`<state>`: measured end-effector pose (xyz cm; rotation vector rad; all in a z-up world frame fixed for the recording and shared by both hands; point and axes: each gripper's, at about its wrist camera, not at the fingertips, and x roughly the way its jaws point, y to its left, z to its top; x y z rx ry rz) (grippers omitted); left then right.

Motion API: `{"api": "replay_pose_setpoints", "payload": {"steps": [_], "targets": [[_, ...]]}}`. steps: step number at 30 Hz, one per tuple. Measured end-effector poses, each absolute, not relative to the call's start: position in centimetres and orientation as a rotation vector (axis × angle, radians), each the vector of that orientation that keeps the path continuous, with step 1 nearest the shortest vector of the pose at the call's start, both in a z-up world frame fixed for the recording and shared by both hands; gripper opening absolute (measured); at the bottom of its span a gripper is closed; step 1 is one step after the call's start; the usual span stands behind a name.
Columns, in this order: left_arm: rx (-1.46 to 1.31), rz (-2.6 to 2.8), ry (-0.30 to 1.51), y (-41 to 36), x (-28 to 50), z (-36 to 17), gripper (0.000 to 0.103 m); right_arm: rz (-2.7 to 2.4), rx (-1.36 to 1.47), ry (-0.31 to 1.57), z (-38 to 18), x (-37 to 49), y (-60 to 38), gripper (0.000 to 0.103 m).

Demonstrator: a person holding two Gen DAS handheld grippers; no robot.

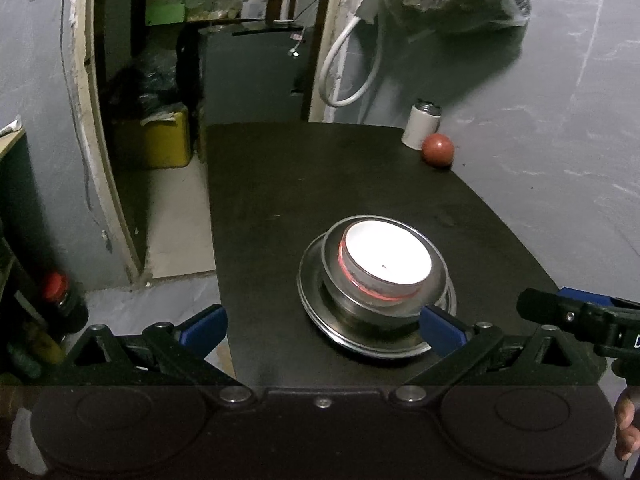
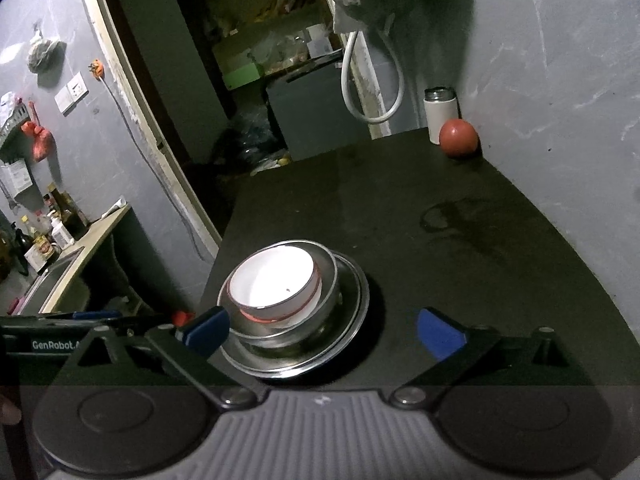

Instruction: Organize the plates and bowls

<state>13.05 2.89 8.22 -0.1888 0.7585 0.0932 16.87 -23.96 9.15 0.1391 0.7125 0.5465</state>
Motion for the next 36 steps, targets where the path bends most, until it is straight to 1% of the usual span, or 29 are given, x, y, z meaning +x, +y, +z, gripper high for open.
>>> {"api": "replay_pose_setpoints", "payload": {"steps": [15,22,36], "targets": [[-0.154,0.021,0.680,3.6,6.2,10.0,0.102,0.438,0.159,0.638,10.9,8.7,-23.3,0.103],[-0.160,0.028,0.651,4.1,3.3,10.3,0.102,0.395,0.168,0.631,11.0,6.1,-23.2,0.103],[-0.140,0.020,0.625,4.1,0.1,10.5,0.102,0.367,0.149,0.604,11.2,2.5,-23.1,0.103]]}}
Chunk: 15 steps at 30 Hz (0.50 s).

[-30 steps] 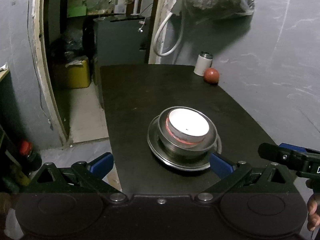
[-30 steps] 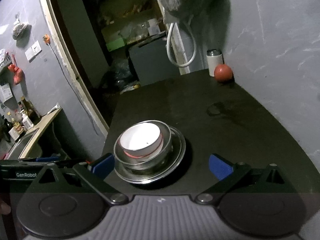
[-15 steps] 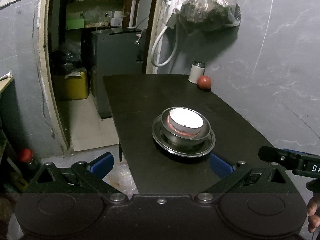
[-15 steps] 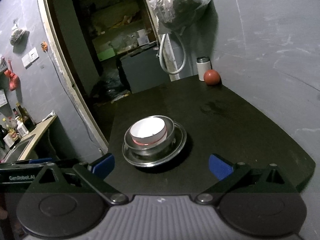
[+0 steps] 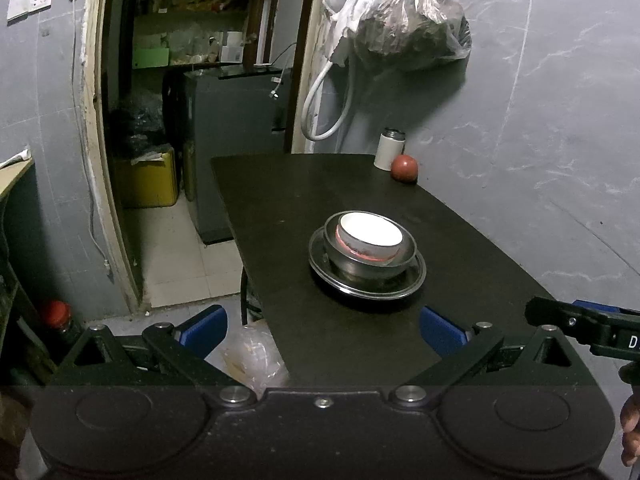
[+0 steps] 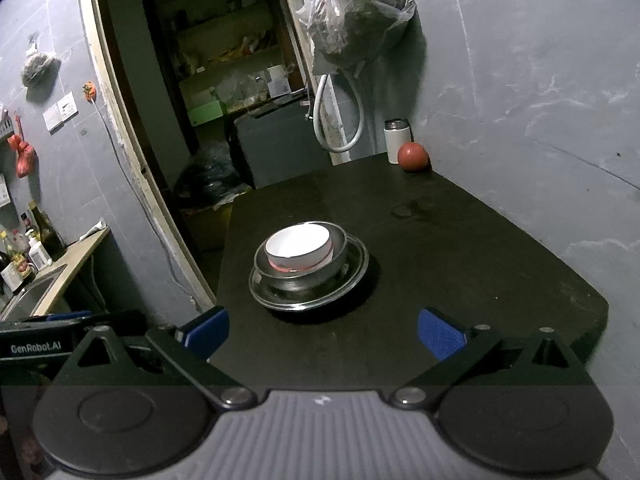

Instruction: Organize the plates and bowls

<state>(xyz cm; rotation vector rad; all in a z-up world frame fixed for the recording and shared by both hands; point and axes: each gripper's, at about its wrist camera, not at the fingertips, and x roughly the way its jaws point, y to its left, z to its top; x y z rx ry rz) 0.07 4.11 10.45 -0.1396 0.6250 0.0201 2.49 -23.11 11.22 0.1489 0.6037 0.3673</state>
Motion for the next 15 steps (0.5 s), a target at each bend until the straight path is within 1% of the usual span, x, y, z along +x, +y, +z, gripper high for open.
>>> {"api": "replay_pose_setpoints", "payload": {"steps": [15], "targets": [[-0.110,-0.004,0.642,3.6,-2.4,9.9,0.102,0.351,0.141,0.611,10.6,-0.1,-24.0,0.103]]}}
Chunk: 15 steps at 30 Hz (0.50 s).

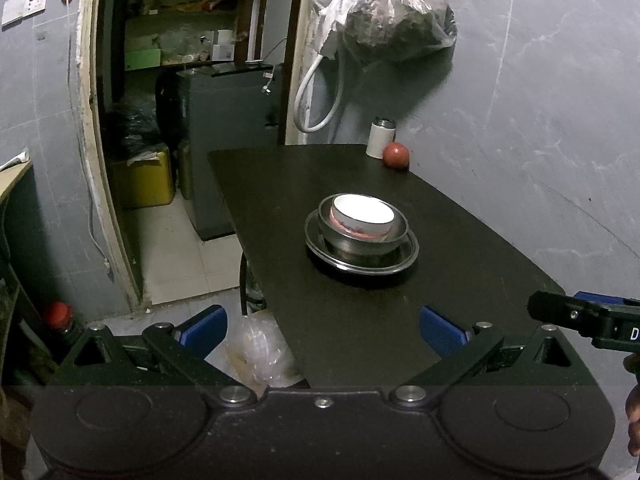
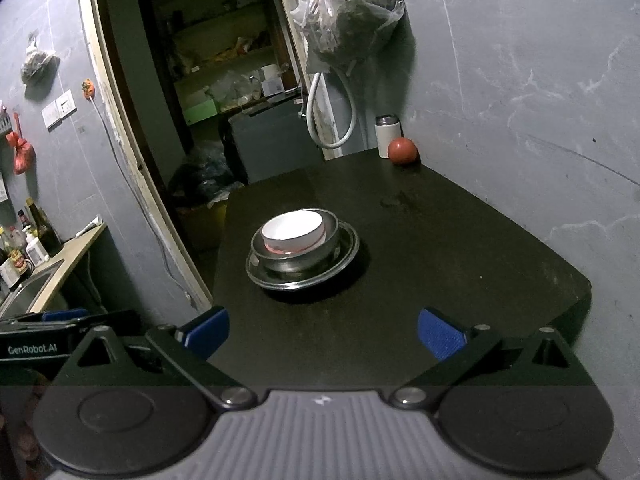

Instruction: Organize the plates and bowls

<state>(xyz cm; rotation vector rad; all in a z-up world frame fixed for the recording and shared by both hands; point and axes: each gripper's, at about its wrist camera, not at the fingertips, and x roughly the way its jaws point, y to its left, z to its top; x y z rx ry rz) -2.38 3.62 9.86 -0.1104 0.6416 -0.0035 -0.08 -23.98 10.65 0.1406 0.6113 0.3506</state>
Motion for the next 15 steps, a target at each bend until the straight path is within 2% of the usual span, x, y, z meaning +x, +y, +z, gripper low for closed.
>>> {"api": "replay_pose_setpoints", "payload": {"steps": [15], "targets": [[-0.093,-0.021,0.671,4.0,-2.7,8.8,0.102,0.350,0.113,0.627,10.0,-1.3,-23.1,0.103]]}}
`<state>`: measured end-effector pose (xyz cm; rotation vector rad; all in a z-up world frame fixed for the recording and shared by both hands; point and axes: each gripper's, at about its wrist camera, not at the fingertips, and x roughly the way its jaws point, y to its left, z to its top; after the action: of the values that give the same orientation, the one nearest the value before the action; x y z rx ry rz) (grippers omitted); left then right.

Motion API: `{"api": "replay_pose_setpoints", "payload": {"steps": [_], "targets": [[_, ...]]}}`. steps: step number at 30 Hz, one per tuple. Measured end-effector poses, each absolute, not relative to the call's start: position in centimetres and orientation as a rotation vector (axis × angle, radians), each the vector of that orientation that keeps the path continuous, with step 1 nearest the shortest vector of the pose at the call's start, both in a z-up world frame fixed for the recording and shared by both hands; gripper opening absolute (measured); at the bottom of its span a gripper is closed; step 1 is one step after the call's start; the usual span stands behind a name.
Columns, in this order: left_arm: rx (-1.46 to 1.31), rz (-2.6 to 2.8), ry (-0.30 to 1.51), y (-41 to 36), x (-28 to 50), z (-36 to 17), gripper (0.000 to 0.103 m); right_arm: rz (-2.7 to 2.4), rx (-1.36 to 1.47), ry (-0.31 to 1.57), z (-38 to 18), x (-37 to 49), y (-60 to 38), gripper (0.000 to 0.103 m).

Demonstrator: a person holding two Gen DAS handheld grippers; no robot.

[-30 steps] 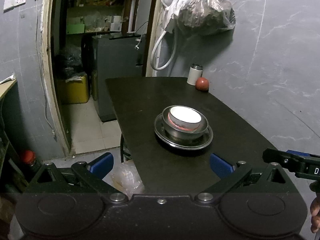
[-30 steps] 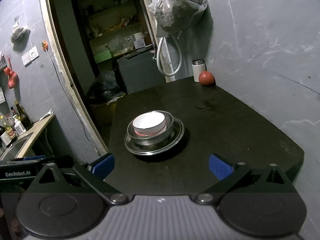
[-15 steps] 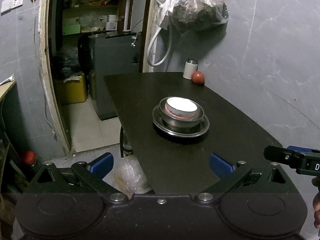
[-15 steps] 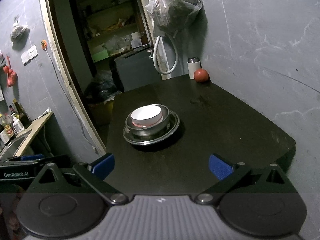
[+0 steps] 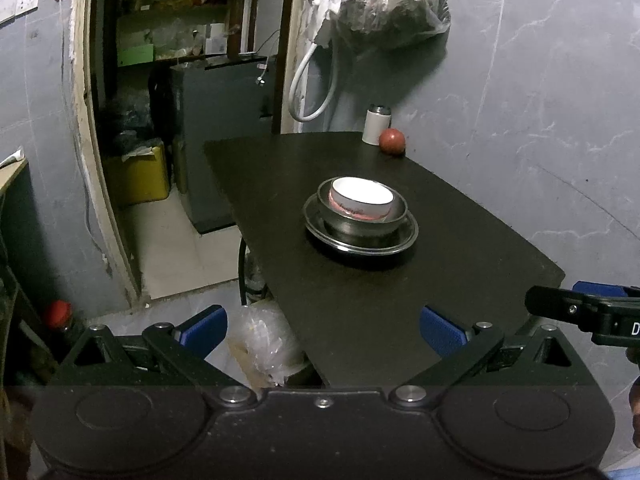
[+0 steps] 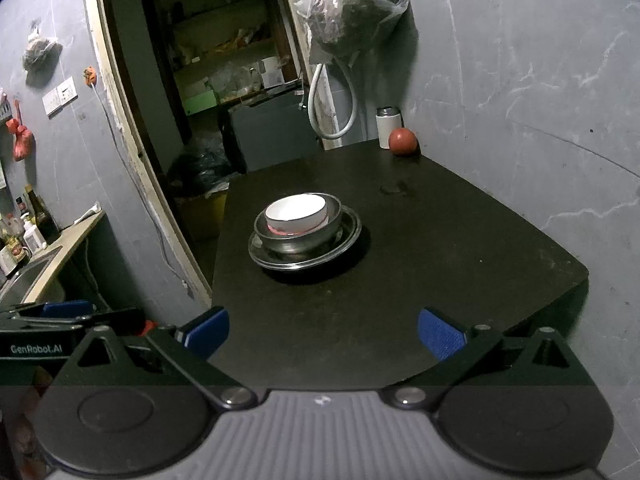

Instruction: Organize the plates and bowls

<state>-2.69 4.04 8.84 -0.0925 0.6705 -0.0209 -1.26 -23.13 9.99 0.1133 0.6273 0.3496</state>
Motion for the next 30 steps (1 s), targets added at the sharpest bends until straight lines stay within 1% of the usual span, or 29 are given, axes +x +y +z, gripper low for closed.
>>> {"api": "replay_pose_setpoints", "payload": {"steps": [30], "targets": [[-0.087,-0.029,0.667,4.29,-3.15,8.55,0.102,0.365,0.088,0.657,9.51,-0.77,-22.30,0.103]]}}
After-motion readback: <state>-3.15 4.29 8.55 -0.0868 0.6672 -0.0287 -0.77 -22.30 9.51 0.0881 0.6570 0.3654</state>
